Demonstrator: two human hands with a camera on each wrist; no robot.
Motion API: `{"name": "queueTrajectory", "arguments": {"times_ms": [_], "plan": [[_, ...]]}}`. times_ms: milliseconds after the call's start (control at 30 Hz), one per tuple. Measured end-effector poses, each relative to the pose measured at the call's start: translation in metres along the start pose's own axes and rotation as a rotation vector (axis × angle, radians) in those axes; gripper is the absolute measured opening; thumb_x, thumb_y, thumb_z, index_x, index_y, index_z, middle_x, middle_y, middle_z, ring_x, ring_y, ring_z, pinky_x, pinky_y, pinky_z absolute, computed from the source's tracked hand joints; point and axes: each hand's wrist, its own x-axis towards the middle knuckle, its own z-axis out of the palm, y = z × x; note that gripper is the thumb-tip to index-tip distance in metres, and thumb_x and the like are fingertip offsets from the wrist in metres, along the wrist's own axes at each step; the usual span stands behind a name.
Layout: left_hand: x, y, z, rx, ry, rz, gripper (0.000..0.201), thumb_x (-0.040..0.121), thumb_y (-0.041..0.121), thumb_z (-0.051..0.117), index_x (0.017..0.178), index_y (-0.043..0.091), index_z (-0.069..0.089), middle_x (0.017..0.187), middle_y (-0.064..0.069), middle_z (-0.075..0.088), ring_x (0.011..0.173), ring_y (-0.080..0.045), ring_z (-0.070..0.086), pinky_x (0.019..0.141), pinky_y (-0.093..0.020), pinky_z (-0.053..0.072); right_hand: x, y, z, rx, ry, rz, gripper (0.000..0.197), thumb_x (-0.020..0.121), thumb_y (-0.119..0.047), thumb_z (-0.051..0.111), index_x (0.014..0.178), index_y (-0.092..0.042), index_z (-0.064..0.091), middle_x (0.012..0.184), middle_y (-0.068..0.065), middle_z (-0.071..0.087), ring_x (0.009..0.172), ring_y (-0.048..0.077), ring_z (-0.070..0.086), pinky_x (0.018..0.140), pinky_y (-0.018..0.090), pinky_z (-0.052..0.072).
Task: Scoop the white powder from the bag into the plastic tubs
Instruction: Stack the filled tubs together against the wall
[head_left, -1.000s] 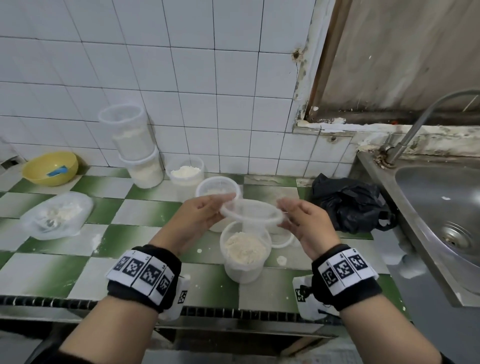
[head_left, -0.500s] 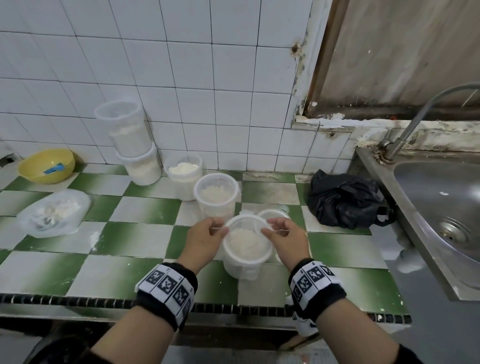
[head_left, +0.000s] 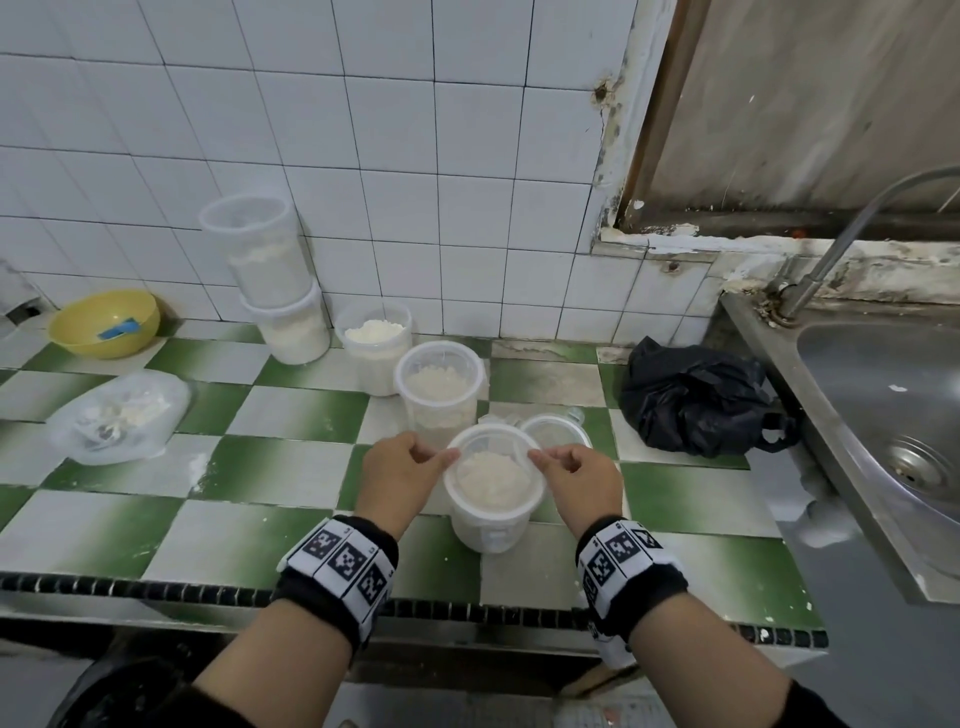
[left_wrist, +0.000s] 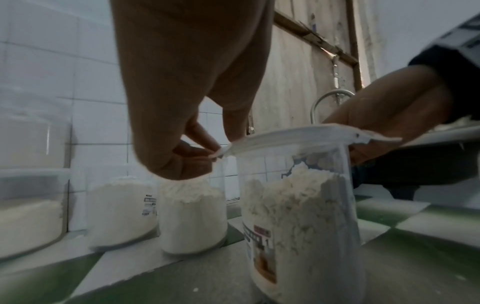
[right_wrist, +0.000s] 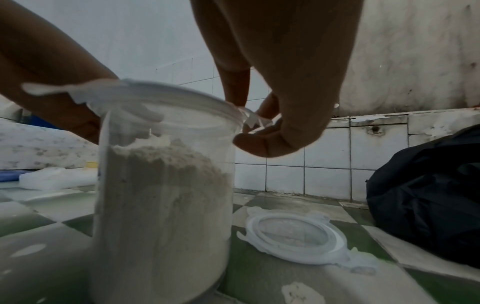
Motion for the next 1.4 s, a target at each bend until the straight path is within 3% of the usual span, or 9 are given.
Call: {"name": "queueTrajectory", "arguments": {"times_ms": [267,367,433,600,833,933,1167,1333,1400], "plan": [[0.001,-0.008,0.005,-0.149,-0.067,-0.066,0.03,0.084,0.039,0.075,0.075,0.01,0.078,0.071,0.0,0.075,0.069,-0.018,0.072,0.081,-0.036,0.059,0.002,-0.002,-0.002,-0.025,-0.066,0.073,0.023,0.079,-0.038,0.073,0.089,-0.018,0.074,0.078,-0.001,0.071,0.075,0.017,0.067,0.081,0.033,0.055],[0.0,-0.01,0.003,-0.32,-0.139,-0.13,0.016,0.083,0.025,0.078,0.086,0.009,0.078,0.082,-0.001,0.076,0.08,-0.016,0.073,0.085,-0.035,0.059,0.005,0.001,-0.003,-0.079,-0.124,0.062,0.036,0.079,-0.039,0.072,0.113,-0.028,0.066,0.097,0.009,0.072,0.083,0.023,0.069,0.084,0.039,0.056],[-0.003,-0.01,0.0,-0.43,-0.208,-0.144,0.011,0.085,0.015,0.075,0.094,0.009,0.076,0.089,-0.002,0.076,0.09,-0.017,0.071,0.089,-0.03,0.056,0.006,0.0,-0.006,-0.102,-0.192,0.047,0.044,0.082,-0.037,0.067,0.125,-0.038,0.057,0.101,0.012,0.07,0.08,0.026,0.069,0.078,0.039,0.058],[-0.004,-0.009,-0.003,-0.461,-0.272,-0.101,0.027,0.089,0.012,0.07,0.115,0.011,0.07,0.105,0.003,0.073,0.102,-0.01,0.066,0.101,-0.032,0.049,-0.003,-0.013,-0.02,-0.068,-0.529,0.148,0.045,0.097,-0.028,0.048,0.139,-0.04,0.04,0.057,0.014,0.059,0.049,0.023,0.061,0.05,0.033,0.056],[0.0,-0.005,0.0,-0.421,-0.257,-0.044,0.024,0.094,0.019,0.063,0.118,0.016,0.069,0.106,0.007,0.071,0.095,-0.002,0.063,0.077,-0.015,0.048,-0.013,-0.028,-0.023,0.108,-0.683,0.362,0.041,0.102,-0.024,0.039,0.142,-0.017,0.036,0.049,0.021,0.06,0.055,0.035,0.066,0.057,0.046,0.059],[0.001,-0.005,0.0,-0.376,-0.224,-0.044,0.025,0.095,0.023,0.062,0.118,0.017,0.069,0.109,0.005,0.071,0.097,-0.007,0.063,0.08,-0.02,0.05,-0.021,-0.03,-0.018,0.19,-0.646,0.415,0.034,0.102,-0.025,0.04,0.135,-0.018,0.038,0.05,0.02,0.06,0.061,0.039,0.067,0.059,0.048,0.059],[-0.008,-0.022,-0.012,-0.165,0.1,0.016,0.023,0.088,0.035,0.07,0.103,0.019,0.077,0.09,0.011,0.071,0.079,0.011,0.056,0.074,-0.011,0.044,-0.034,-0.033,0.015,0.305,-0.537,0.414,0.016,0.102,-0.023,0.037,0.112,-0.011,0.037,0.062,0.023,0.063,0.064,0.04,0.067,0.061,0.049,0.058],[-0.018,-0.033,-0.018,-0.051,0.057,0.035,0.027,0.1,0.033,0.051,0.101,0.018,0.074,0.093,0.004,0.072,0.086,-0.012,0.059,0.07,-0.014,0.042,-0.037,-0.04,0.033,0.302,-0.575,0.391,0.019,0.103,-0.023,0.035,0.114,-0.008,0.036,0.067,0.025,0.065,0.056,0.034,0.066,0.053,0.041,0.059],[-0.017,-0.04,-0.019,-0.15,0.014,-0.027,0.031,0.102,0.032,0.046,0.094,0.014,0.069,0.087,-0.002,0.069,0.085,-0.022,0.061,0.074,-0.028,0.05,-0.04,-0.045,0.041,0.298,-0.609,0.382,0.02,0.103,-0.022,0.035,0.116,-0.008,0.035,0.073,0.029,0.065,0.055,0.033,0.066,0.05,0.039,0.058]]}}
